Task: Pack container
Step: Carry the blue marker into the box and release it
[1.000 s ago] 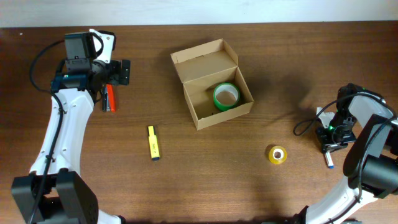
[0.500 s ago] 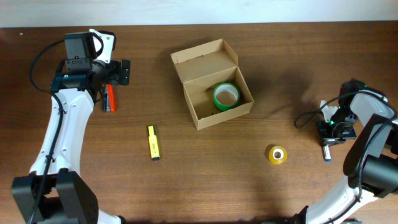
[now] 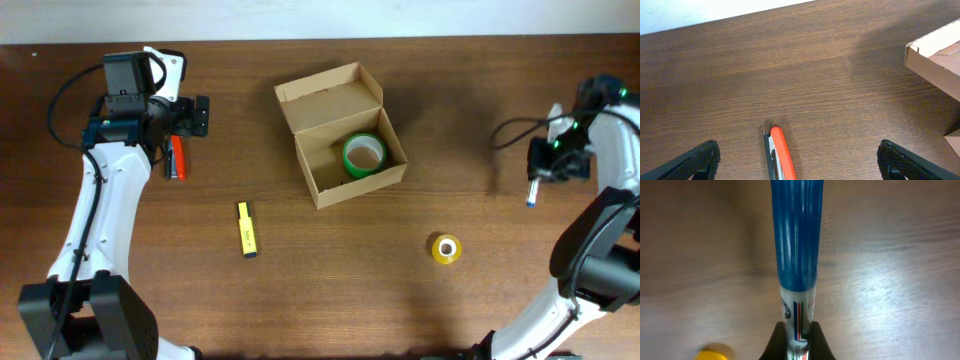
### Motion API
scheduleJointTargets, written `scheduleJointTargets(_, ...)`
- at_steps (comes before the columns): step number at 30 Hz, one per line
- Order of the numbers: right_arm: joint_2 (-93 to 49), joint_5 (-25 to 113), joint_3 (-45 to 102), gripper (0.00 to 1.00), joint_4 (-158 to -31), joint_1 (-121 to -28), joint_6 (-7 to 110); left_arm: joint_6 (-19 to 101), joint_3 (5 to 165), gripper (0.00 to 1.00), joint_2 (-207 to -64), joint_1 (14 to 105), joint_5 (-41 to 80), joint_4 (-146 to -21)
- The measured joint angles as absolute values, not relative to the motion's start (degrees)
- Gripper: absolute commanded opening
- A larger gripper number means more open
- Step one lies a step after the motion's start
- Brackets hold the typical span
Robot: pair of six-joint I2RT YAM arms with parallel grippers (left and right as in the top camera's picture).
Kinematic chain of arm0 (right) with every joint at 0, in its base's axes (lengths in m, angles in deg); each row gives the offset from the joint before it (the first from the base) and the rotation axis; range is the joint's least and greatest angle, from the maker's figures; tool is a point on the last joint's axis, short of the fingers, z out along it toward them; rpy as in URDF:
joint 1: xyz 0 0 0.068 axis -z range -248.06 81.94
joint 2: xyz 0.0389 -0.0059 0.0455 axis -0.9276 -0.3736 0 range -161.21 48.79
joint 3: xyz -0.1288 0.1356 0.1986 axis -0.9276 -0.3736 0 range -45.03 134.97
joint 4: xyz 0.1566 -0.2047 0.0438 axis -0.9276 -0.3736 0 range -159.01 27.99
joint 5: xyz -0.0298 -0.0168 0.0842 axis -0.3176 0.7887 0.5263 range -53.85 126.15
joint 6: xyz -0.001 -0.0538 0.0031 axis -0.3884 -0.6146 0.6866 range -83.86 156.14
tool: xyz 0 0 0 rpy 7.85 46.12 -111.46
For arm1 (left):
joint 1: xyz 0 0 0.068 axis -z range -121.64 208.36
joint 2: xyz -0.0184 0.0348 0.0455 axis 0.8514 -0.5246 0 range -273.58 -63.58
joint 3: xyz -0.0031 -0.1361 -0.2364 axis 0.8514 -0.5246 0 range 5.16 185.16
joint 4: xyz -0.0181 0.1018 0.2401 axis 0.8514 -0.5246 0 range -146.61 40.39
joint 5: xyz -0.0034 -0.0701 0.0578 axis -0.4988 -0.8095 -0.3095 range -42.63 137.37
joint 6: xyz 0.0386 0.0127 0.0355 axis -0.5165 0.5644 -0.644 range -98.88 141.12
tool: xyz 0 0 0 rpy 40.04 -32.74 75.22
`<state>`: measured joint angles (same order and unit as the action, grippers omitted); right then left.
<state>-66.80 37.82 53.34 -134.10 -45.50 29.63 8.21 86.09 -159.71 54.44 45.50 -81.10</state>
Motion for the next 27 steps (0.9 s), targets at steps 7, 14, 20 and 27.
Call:
scheduleJointTargets(7,-66.8,38.0,68.4,0.04,-141.0,-53.2,39.4,8.2,86.1,1.00,-159.7,54.4,45.7,-81.1)
scheduleJointTargets(14,-66.8,37.3,81.7,0.04,-142.6,-64.8,49.4,8.2,86.1,1.00,-159.7,54.4,45.9,-81.6)
scheduleJointTargets(20,-66.8,37.1,88.9,0.04,-142.5,-75.0,58.1,8.2,86.1,1.00,-159.7,54.4,45.9,-81.7)
scheduleJointTargets(27,-66.8,36.2,89.8,0.04,-141.6,-85.9,56.8,8.2,86.1,1.00,-159.7,54.4,45.9,-81.8)
